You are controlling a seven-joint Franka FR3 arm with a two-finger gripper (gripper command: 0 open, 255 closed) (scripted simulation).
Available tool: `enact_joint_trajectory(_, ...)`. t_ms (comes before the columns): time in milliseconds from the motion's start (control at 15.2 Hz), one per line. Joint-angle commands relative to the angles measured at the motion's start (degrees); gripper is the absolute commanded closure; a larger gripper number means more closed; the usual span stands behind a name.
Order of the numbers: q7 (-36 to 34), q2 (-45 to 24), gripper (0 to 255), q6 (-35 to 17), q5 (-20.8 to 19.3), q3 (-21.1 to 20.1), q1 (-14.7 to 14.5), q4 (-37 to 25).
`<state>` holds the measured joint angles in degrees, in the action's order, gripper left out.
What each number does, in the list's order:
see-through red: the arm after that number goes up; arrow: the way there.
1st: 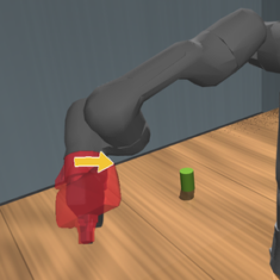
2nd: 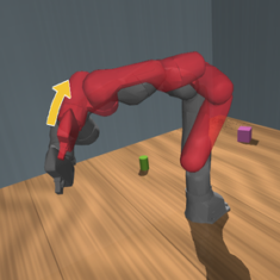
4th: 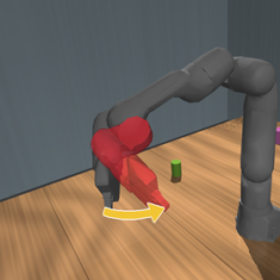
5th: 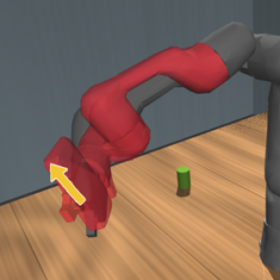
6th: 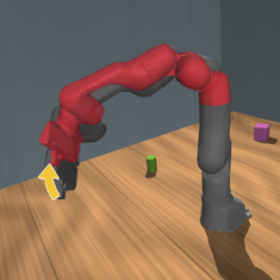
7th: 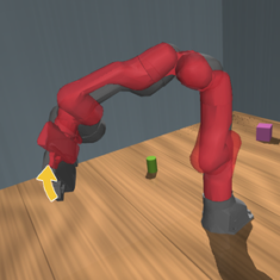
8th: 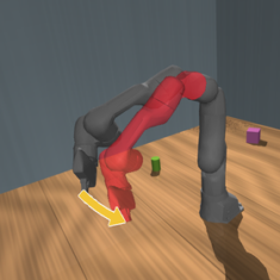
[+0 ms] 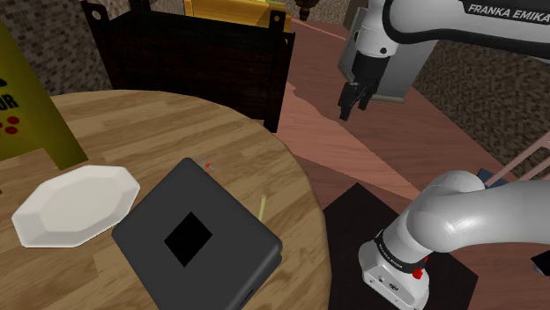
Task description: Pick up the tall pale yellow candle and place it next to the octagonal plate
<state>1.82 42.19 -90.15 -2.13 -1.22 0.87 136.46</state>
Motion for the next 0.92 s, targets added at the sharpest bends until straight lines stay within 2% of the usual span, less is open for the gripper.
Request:
enact_joint_trajectory(0, 0.0, 0.0, 0, 0.0, 0.0, 0.0, 0.0, 0.0)
enact_joint_trajectory(462, -6.65, 2.6, 0, -9.05, 6.27, -7.21, -4.59, 7.85)
enact_joint_trajectory(858, -12.46, 1.61, 0, -17.97, 11.43, -14.33, -8.77, 12.08)
